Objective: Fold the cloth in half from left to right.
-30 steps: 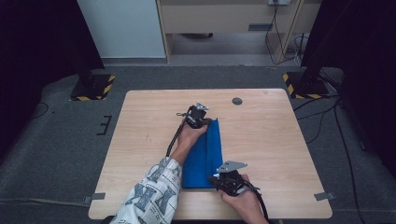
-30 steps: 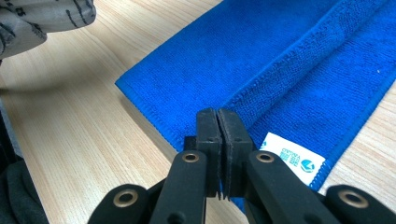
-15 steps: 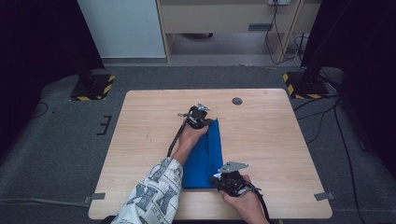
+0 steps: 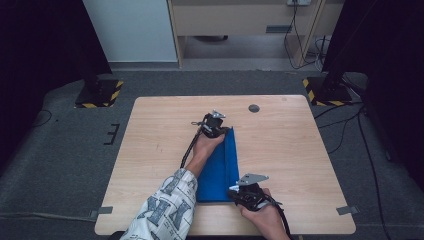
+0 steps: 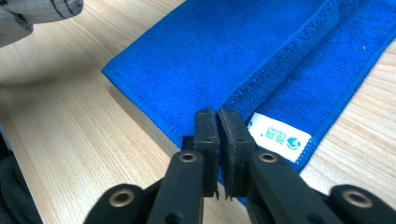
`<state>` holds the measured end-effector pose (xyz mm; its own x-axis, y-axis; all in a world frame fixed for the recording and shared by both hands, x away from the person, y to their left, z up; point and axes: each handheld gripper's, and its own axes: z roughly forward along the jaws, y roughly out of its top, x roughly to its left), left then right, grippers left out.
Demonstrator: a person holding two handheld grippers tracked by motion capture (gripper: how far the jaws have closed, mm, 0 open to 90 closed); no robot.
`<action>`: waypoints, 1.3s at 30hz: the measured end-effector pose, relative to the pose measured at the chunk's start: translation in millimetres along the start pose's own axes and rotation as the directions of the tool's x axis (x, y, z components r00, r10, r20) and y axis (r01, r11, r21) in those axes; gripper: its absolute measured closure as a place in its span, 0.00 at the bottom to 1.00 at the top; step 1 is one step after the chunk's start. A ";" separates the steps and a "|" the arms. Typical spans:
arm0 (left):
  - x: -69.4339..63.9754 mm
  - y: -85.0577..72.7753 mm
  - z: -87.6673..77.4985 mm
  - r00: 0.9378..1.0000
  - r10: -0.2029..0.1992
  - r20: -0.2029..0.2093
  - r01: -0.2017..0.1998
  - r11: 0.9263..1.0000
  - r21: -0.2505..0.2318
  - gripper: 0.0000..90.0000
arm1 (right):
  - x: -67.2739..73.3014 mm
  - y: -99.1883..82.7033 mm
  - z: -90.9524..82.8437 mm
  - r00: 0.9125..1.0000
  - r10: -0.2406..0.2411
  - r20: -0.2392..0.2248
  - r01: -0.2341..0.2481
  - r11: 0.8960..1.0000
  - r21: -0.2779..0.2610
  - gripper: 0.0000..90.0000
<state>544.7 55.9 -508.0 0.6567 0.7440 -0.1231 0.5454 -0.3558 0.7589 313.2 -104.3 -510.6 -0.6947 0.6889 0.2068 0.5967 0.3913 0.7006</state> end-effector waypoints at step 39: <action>-3.1 10.6 -37.6 0.999 0.012 0.032 -0.010 0.999 -0.041 0.18 | -23.6 15.1 -14.0 0.991 0.027 0.128 -0.027 1.000 0.000 0.38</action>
<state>528.8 71.1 -475.5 0.6791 0.7216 -0.1343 0.5167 -0.3400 0.7858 333.0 -123.2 -495.4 -0.6216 0.7714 0.1366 0.6151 0.3726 0.6949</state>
